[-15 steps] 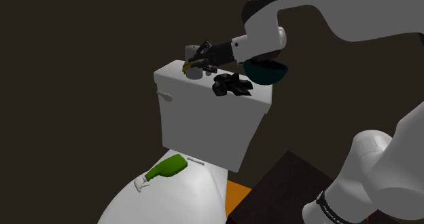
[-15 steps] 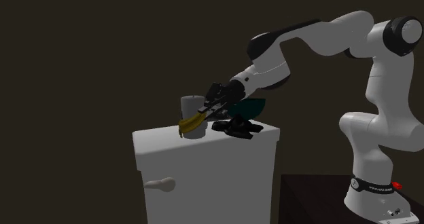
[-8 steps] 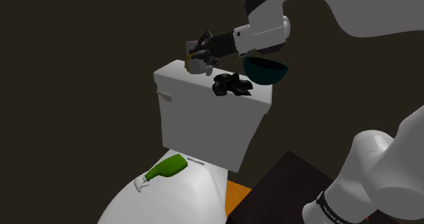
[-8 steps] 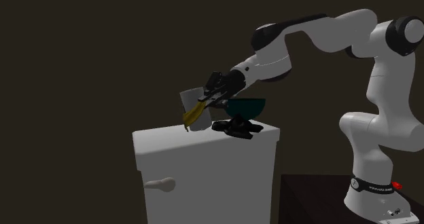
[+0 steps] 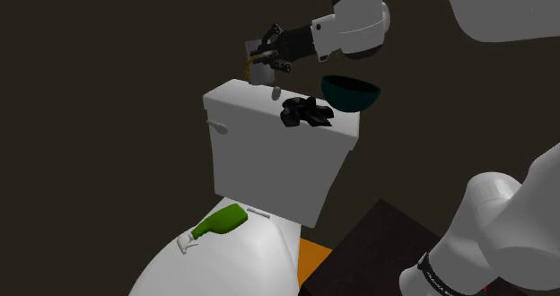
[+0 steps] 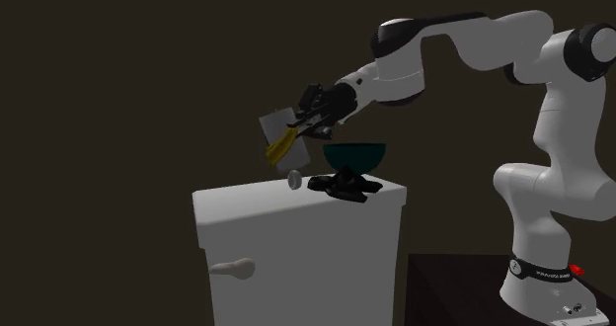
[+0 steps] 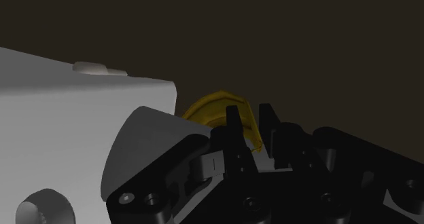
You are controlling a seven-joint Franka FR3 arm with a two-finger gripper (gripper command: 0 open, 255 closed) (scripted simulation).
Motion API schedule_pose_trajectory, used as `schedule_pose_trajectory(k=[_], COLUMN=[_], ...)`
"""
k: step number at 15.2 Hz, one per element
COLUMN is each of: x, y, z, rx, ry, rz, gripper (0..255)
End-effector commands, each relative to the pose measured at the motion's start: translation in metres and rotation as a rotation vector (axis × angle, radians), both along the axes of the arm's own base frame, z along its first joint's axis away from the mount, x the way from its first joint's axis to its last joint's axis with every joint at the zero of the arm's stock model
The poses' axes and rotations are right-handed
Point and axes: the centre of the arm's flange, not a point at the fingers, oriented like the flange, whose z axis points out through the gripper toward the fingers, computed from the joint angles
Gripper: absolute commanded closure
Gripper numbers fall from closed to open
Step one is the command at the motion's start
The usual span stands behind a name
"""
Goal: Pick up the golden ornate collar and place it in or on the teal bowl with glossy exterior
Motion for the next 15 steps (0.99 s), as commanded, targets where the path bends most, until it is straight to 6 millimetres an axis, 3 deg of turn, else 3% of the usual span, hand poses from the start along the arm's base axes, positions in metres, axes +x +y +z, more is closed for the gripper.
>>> schedule_pose_trajectory(k=[1, 15], x=[0.000, 0.000], y=[-0.001, -0.001], z=[0.011, 0.085], rx=[0.000, 0.000], ry=[-0.001, -0.001], rz=[0.000, 0.000], gripper=[255, 255])
